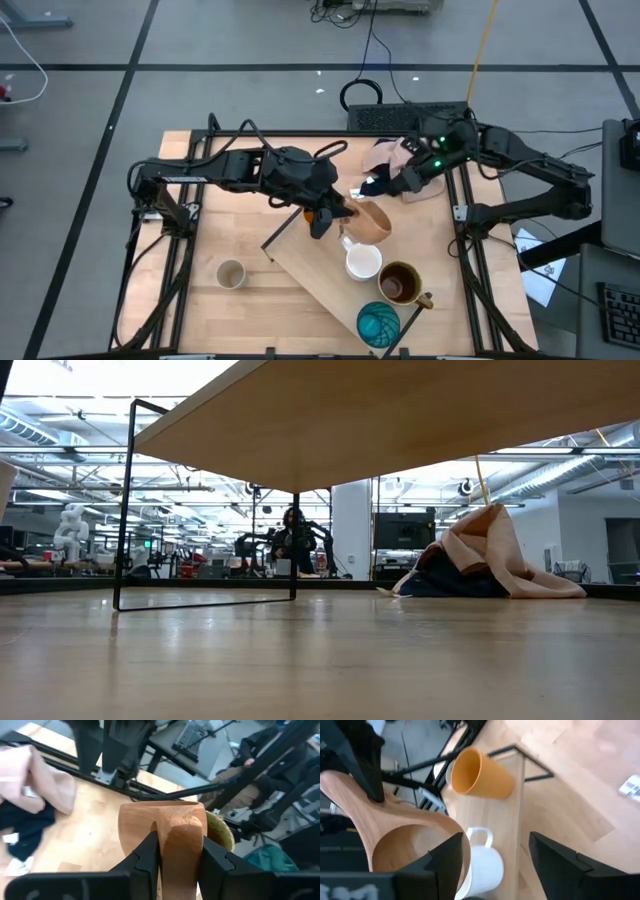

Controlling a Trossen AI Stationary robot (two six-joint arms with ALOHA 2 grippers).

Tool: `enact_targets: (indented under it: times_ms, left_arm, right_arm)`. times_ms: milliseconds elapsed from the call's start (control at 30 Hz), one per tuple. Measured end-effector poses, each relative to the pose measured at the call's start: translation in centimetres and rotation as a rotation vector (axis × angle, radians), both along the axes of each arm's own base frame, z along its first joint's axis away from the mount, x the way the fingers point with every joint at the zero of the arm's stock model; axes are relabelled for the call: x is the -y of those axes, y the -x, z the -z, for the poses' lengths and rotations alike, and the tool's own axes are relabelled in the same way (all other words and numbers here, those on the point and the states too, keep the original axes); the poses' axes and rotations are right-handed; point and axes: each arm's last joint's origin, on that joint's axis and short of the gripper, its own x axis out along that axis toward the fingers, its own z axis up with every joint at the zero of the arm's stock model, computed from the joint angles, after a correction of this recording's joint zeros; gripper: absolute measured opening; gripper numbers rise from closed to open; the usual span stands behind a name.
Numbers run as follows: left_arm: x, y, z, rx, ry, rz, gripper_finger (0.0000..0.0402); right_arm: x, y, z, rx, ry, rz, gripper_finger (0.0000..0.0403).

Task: Stack small to large cups/mugs on shelf
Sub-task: Put the brown wooden mug on the shelf

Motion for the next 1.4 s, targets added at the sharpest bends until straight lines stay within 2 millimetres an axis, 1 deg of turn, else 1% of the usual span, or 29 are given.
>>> enact_targets:
  times_ms: [133,267,433,533,667,867,1000,1100,1233,1300,1400]
  left_arm:
    - [0.5,0.7,-0.6,0.016,-0.033,-0.043,0.0092]
    - [1.9,2.0,-1.5,0.032,-0.069,-0.108,0.0092]
    - [4.5,3.1,-2.2,0.086,-0.144,-0.239,0.0092]
    - [6.3,4.2,-2.5,0.106,-0.172,-0.338,0.0092]
    - [8.9,5.3,-2.7,0.151,-0.164,-0.456,0.0092]
    - [12.4,6.9,-2.5,0.204,-0.119,-0.558,0.0092]
    - [14.8,7.3,-1.8,0.210,-0.124,-0.548,0.0092]
    - [16.0,7.6,-1.4,0.203,-0.140,-0.517,0.0092]
    - [17.6,8.2,-0.7,0.187,-0.174,-0.477,0.0091]
    - [18.6,8.1,-0.2,0.188,-0.169,-0.461,0.0091]
    - [20.5,8.6,0.7,0.186,-0.207,-0.442,0.0091]
  right_arm:
    - [0.6,1.5,-0.5,0.016,0.025,0.039,0.0218]
    - [1.2,2.9,-0.6,0.005,0.064,0.079,0.0214]
    - [1.9,4.1,-0.6,-0.008,0.141,0.127,0.0213]
    - [2.0,4.6,-0.8,0.008,0.178,0.132,0.0213]
    - [2.0,5.5,-1.2,0.036,0.238,0.126,0.0212]
    - [2.1,6.9,-1.5,0.044,0.309,0.153,0.0212]
    - [2.2,7.5,-1.7,0.052,0.357,0.179,0.0212]
    - [2.3,7.8,-2.1,0.081,0.388,0.196,0.0212]
    - [2.5,8.0,-2.6,0.109,0.433,0.267,0.0212]
    - [2.6,8.1,-2.8,0.123,0.460,0.296,0.0212]
    - [2.7,8.3,-3.2,0.140,0.478,0.359,0.0212]
